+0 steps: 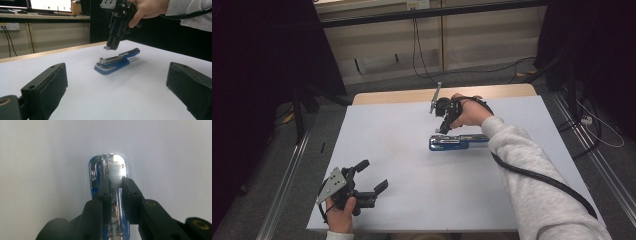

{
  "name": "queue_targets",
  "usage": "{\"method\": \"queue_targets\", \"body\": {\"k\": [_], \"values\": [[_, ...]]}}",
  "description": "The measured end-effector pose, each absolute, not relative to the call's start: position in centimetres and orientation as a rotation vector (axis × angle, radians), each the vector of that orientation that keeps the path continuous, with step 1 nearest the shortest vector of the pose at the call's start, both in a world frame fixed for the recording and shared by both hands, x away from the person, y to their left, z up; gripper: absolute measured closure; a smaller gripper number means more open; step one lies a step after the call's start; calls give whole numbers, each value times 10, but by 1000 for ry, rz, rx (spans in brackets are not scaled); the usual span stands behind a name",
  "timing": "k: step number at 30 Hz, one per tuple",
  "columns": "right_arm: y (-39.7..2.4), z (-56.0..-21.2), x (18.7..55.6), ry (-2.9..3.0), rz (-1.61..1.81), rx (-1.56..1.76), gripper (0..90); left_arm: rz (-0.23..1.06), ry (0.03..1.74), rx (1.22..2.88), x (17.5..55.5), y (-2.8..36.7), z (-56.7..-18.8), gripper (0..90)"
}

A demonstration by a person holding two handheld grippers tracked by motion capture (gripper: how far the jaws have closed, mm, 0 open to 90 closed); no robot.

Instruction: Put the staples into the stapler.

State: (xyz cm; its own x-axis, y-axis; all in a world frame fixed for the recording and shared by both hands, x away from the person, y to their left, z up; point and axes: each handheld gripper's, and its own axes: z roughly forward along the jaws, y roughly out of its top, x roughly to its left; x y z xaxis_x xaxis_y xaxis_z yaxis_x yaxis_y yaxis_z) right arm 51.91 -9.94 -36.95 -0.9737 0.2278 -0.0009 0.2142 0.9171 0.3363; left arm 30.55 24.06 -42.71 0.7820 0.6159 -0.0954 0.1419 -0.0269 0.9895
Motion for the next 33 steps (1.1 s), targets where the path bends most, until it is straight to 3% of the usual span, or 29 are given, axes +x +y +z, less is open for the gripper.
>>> {"method": "queue_targets", "body": {"k": [33], "values": [[-96,-389,521,3058,532,330,786,409,620,1578,306,240,-427,38]]}}
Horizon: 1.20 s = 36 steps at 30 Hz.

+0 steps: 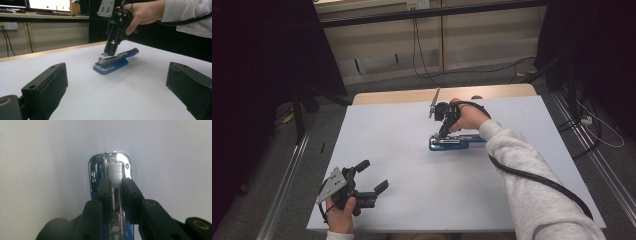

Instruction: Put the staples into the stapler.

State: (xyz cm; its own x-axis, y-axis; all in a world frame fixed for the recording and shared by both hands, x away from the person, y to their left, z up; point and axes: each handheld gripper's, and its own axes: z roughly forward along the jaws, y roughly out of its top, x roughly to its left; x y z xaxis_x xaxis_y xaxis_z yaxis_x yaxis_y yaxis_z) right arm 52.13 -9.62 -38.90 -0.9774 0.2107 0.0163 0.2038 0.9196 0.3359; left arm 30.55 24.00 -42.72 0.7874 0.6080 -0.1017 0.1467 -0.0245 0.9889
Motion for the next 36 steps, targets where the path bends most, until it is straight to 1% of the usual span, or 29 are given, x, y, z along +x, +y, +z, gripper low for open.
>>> {"method": "queue_targets", "body": {"k": [7,36], "values": [[-94,-392,520,3069,524,330,785,423,617,1577,305,241,-427,39],[-91,-395,521,3079,508,307,786,411,622,1581,306,240,-427,39]]}}
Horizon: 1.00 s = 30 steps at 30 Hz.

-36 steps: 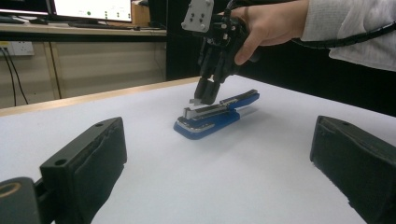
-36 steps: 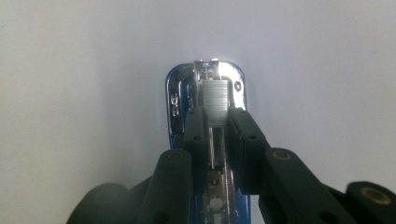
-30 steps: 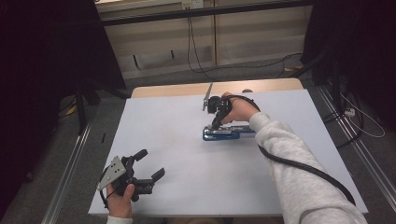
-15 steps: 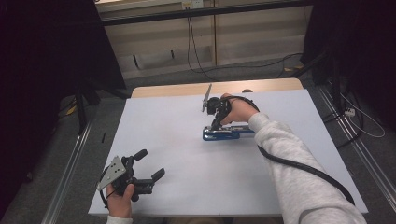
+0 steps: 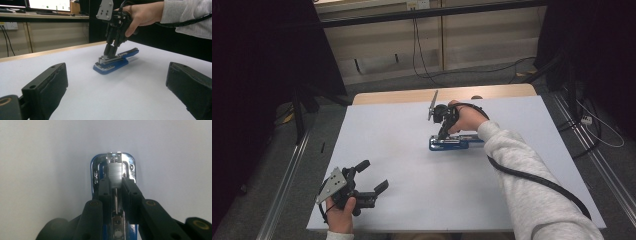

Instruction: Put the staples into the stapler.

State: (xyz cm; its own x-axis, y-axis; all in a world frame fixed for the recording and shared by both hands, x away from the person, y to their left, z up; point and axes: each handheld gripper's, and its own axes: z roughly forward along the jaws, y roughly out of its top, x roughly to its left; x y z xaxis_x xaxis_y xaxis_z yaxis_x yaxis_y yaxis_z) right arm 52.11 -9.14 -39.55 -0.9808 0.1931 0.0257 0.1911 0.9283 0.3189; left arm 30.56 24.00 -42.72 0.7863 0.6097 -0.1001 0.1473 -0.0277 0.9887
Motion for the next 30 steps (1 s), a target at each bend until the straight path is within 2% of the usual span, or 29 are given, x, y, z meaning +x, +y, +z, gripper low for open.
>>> {"method": "queue_targets", "body": {"k": [30], "values": [[-89,-393,522,3081,496,289,786,412,622,1571,306,240,-427,39]]}}
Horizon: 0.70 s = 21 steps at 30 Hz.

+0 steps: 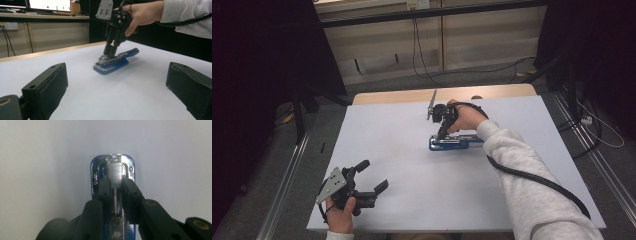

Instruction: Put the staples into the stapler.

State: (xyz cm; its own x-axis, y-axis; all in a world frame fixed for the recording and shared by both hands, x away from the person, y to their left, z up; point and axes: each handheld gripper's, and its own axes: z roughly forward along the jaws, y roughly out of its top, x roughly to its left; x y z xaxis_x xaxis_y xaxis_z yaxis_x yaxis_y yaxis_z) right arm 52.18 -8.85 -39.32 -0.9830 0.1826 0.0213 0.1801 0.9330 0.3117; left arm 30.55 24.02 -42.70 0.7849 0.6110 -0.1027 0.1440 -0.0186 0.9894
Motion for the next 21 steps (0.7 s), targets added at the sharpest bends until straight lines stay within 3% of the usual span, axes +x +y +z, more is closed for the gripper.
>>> {"method": "queue_targets", "body": {"k": [21], "values": [[-83,-396,522,3079,495,294,784,418,619,1583,306,241,-427,39]]}}
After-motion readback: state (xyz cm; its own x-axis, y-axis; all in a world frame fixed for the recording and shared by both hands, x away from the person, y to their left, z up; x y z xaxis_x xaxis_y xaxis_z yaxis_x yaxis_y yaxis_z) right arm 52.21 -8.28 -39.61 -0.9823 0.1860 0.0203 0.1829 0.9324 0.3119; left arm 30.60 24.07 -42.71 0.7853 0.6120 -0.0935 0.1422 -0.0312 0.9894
